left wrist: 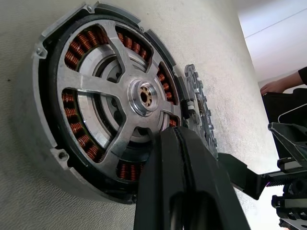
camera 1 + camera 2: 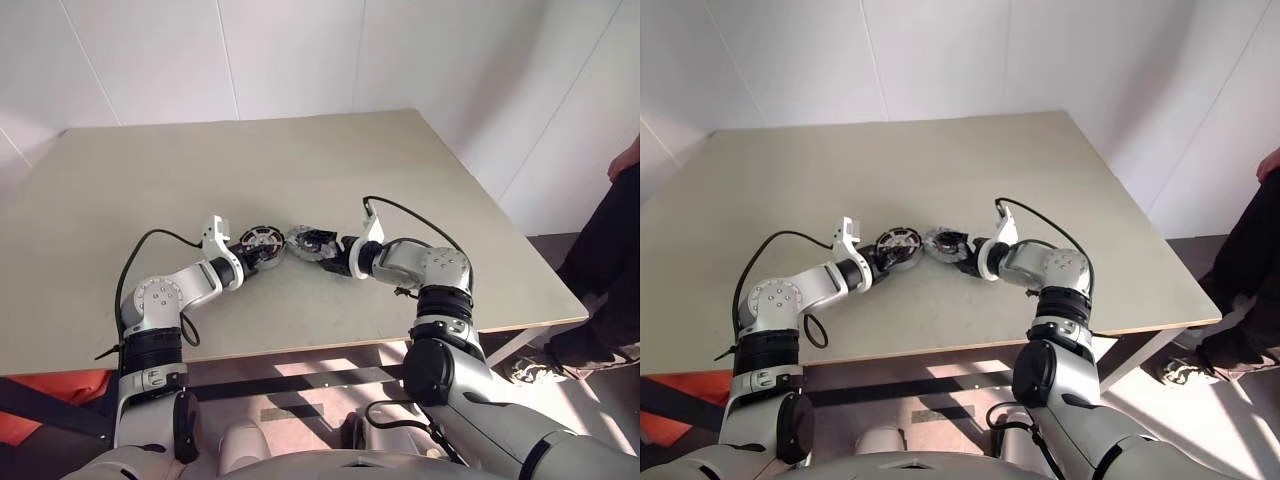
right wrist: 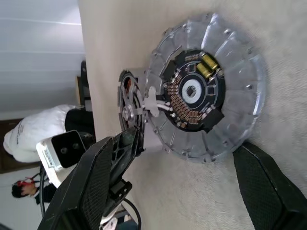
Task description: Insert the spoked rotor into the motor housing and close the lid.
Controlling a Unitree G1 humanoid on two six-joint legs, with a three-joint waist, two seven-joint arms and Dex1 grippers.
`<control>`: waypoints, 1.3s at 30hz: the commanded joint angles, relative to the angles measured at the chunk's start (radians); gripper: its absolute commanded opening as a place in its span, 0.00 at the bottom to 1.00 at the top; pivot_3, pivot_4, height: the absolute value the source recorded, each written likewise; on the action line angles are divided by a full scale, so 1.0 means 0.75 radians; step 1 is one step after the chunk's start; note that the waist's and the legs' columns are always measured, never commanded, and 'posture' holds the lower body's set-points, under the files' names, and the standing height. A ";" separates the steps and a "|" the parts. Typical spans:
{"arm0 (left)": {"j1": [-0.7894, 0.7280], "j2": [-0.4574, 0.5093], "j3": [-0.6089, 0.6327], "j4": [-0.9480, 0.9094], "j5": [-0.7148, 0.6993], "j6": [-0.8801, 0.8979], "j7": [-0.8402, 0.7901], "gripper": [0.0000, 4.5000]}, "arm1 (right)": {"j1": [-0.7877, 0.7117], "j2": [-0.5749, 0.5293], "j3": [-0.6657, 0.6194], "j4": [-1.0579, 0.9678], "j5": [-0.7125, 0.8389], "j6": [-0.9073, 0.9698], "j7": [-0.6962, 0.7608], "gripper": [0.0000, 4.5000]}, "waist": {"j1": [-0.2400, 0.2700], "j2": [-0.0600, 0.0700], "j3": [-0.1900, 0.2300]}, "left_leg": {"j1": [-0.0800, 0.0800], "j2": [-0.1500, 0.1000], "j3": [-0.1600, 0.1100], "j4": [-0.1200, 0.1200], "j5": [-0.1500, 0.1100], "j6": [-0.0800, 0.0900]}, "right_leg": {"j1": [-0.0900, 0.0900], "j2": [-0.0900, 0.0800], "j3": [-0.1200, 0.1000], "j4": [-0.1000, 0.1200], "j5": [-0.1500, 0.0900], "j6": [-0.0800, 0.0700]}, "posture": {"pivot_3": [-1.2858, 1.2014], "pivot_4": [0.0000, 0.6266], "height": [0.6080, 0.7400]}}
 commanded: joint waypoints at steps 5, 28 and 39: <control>0.017 -0.019 -0.011 -0.015 0.012 -0.003 0.014 0.00 | -0.032 0.086 0.203 -0.012 0.003 -0.068 0.162 0.97 | 0.026 0.000 0.000 | -0.004 -0.001 0.000 0.000 0.000 0.000 | 0.000 -0.001 0.000 0.000 0.000 0.000 | 0.52 0.00 1.00; 0.006 -0.029 -0.070 0.022 0.045 -0.014 -0.030 0.00 | -0.029 -0.018 0.238 0.042 -0.062 -0.483 0.117 0.97 | 0.040 0.000 0.000 | -0.004 -0.001 0.000 -0.004 0.000 0.000 | -0.001 -0.002 0.000 -0.001 0.000 0.000 | 0.52 0.00 1.00; 0.026 -0.039 -0.086 0.013 0.052 -0.020 -0.036 0.00 | -0.104 -0.001 0.242 0.077 -0.033 -0.625 0.233 0.97 | 0.039 0.000 0.000 | -0.009 -0.001 0.000 -0.006 0.000 -0.002 | -0.006 -0.001 0.000 -0.001 0.000 0.000 | 0.52 0.00 1.00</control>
